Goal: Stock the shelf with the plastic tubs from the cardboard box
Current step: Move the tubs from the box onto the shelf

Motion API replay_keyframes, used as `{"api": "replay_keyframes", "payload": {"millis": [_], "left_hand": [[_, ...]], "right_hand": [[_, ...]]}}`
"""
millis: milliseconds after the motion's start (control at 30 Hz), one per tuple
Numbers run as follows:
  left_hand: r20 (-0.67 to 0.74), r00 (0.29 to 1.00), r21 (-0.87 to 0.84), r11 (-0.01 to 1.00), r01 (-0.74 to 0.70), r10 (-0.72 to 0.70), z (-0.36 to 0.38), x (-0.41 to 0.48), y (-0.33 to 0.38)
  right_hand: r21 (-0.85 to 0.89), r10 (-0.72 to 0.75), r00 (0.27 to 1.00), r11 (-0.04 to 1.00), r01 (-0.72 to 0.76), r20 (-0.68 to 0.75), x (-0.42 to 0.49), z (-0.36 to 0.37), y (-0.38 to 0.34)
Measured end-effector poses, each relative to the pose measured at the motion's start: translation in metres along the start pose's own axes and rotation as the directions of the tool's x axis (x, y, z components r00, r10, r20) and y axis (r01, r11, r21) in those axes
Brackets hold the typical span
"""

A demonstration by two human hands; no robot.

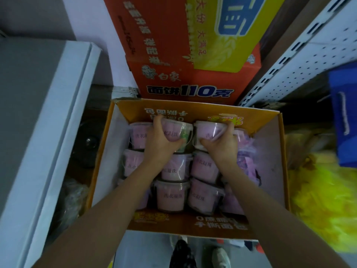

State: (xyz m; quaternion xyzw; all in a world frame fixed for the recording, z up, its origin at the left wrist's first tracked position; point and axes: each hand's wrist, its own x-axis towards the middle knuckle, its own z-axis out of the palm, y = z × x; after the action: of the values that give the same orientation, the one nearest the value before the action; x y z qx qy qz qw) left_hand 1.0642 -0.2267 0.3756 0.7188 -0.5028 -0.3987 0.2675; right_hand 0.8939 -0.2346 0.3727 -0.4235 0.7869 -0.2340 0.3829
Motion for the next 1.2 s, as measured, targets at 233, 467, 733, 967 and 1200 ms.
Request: {"api": "replay_keyframes", "payload": {"millis": [233, 467, 733, 967, 1200], "left_hand": [[-0.166, 0.983, -0.048, 0.996, -0.082, 0.073, -0.05, -0.053, 0.045], [-0.353, 0.93, -0.082, 0.987, -0.14, 0.103, -0.108, -0.142, 0.099], [-0.638, 0.767, -0.062, 0.988, -0.14, 0.069, -0.148, -0.278, 0.137], [-0.796, 0.603, -0.067, 0.983, -0.17, 0.05, -0.199, -0.384, 0.153], [-0.934, 0.351, 0.013, 0.988, -0.154, 0.067, -0.258, -0.487, 0.159]], "right_hand": [[0.028, -0.161, 0.986, 0.987, 0.16, 0.036, -0.053, -0.056, -0.039], [0.055, -0.345, 0.935, 0.938, 0.342, 0.077, -0.121, -0.124, -0.069], [0.174, -0.563, 0.818, 0.822, 0.542, 0.118, -0.204, -0.199, -0.095], [0.325, -0.75, 0.634, 0.656, 0.681, 0.188, -0.286, -0.22, -0.132], [0.525, -0.878, 0.403, 0.478, 0.705, 0.259, -0.373, -0.218, -0.174]]}}
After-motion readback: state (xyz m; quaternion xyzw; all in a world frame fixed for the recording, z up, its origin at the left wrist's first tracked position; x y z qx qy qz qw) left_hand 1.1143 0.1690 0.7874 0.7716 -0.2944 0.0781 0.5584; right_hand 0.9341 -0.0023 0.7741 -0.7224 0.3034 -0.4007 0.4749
